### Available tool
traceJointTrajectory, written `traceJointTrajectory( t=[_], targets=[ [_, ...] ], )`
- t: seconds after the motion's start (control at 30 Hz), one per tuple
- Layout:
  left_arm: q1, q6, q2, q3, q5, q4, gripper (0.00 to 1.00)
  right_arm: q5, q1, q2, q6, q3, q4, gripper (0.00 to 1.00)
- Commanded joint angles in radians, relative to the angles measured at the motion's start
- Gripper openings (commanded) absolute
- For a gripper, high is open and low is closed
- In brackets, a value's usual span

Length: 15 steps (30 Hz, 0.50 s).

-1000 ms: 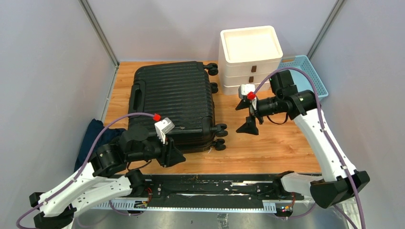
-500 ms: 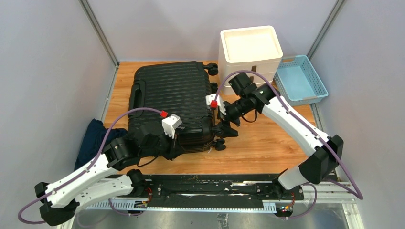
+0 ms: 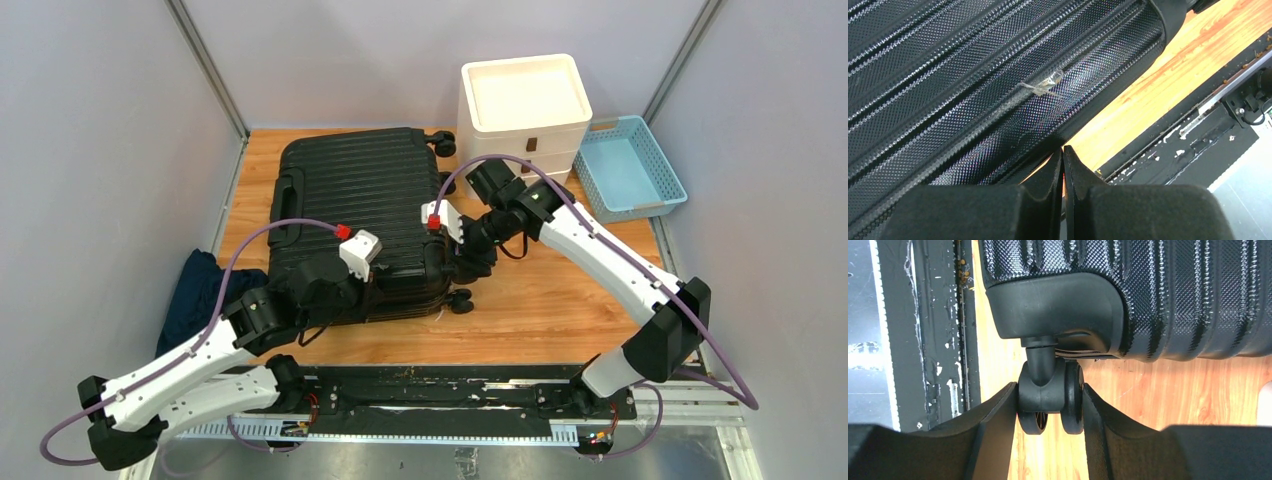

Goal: Open, take out, and arrange the luggage
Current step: Adjust the luggage at the center of the board.

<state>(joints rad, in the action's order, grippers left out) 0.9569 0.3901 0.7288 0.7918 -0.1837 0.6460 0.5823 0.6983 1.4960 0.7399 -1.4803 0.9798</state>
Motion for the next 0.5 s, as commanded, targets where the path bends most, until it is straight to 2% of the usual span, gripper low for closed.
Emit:
traceJointTrajectory(
  t=[0.0,0.07,0.23,0.27,0.33,0.4,0.47],
  targets=[
    [-0.017,-0.059,0.017,-0.014,-0.092,-0.098,0.07,-0.145,0.003,0.022,-0.038,-0.028,-0.050,0.35],
    [-0.027,-0.069,0.024,-0.014,-0.096,-0.123,0.07,-0.190,-0.006,0.029,-0.063,-0.034,-0.067,0.32],
    [-0.042,-0.083,0.033,-0.015,-0.090,-0.163,0.07,-0.213,-0.053,0.015,-0.116,-0.039,-0.103,0.33],
    [-0.045,-0.084,0.032,-0.017,-0.083,-0.171,0.07,-0.197,-0.063,0.005,-0.118,-0.037,-0.102,0.36],
    [-0.047,-0.082,0.028,-0.019,-0.051,-0.182,0.07,-0.111,-0.075,-0.024,-0.105,-0.032,-0.077,0.53],
    [-0.047,-0.078,0.020,-0.019,0.022,-0.196,0.09,-0.019,-0.082,-0.063,-0.089,-0.014,-0.050,0.70],
    [-0.047,-0.066,0.002,-0.021,0.130,-0.215,0.13,0.068,-0.100,-0.112,-0.076,0.017,-0.033,0.80]
  ],
)
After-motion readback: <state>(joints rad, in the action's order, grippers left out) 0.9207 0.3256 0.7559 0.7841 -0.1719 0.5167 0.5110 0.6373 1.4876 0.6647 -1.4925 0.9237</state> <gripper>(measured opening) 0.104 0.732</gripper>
